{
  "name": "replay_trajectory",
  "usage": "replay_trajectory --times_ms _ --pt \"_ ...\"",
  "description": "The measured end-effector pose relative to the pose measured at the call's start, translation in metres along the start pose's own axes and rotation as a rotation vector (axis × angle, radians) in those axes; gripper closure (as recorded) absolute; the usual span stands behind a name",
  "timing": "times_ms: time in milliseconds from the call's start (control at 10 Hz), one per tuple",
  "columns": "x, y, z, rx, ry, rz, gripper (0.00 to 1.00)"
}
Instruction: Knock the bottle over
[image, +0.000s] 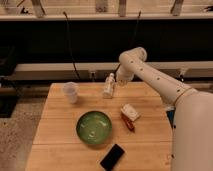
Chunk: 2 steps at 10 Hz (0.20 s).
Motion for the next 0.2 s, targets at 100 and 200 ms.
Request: replay_trajectory --times_ms 100,200 --pt "-0.0039 -0.0004 -0.001 0.0 0.0 -0.013 1.0" --pt "-0.0082 -0.0048 -0.0006 0.001 -0.001 -0.027 1.0"
